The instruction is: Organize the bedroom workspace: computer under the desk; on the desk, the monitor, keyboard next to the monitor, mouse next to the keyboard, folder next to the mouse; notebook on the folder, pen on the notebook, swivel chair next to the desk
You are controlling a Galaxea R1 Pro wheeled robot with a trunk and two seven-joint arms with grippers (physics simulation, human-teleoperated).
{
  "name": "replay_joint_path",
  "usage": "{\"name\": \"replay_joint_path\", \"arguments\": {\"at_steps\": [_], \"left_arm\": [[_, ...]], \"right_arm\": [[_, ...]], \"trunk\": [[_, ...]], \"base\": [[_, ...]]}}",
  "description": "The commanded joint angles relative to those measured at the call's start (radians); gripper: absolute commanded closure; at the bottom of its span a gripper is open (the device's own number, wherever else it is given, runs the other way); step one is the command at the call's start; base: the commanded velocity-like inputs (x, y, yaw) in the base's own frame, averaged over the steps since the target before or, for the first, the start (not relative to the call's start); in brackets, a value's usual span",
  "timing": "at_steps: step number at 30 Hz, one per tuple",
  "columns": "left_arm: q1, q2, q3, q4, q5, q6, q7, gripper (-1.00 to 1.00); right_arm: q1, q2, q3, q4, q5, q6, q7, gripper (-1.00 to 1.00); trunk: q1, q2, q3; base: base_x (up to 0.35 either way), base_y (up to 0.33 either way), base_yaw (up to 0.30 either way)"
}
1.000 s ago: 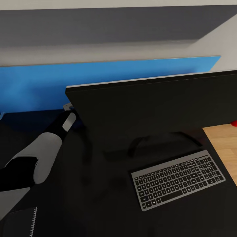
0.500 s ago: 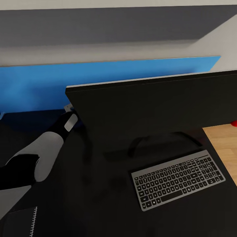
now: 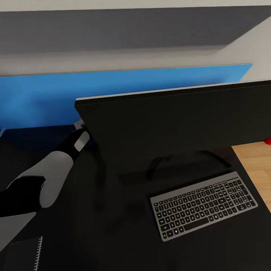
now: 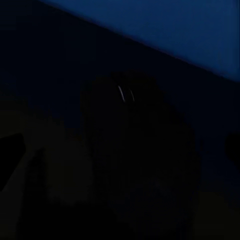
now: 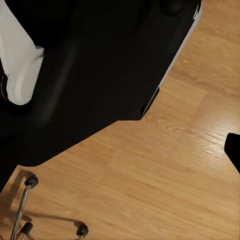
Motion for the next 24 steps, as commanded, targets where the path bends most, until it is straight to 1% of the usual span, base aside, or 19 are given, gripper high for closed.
{"name": "replay_joint_path", "arguments": {"at_steps": [1,17,21,24], "left_arm": [[0.000,0.000,-0.003,-0.002,0.004,0.006,0.002,-1.00],[-0.001,-0.001,-0.003,0.033,0.007,0.008,-0.012,-1.00],[-0.001,0.000,-0.004,0.035,0.031,0.010,-0.021,-1.00],[-0.001,0.000,-0.004,0.036,0.042,0.010,-0.024,-1.00]], "right_arm": [[0.000,0.001,-0.006,-0.003,0.003,-0.005,0.008,-1.00],[0.003,0.001,-0.006,-0.004,0.003,-0.014,0.008,-1.00],[0.004,0.001,-0.006,-0.004,0.003,-0.024,0.008,-1.00],[0.004,0.001,-0.006,-0.004,0.003,-0.027,0.008,-1.00]], "trunk": [[0.000,-0.001,-0.001],[0.000,-0.001,-0.001],[0.000,-0.001,-0.001],[0.000,-0.001,-0.001]], "base": [[0.000,0.000,0.000],[0.000,0.000,0.000],[0.000,0.000,0.000],[0.000,0.000,0.000]]}}
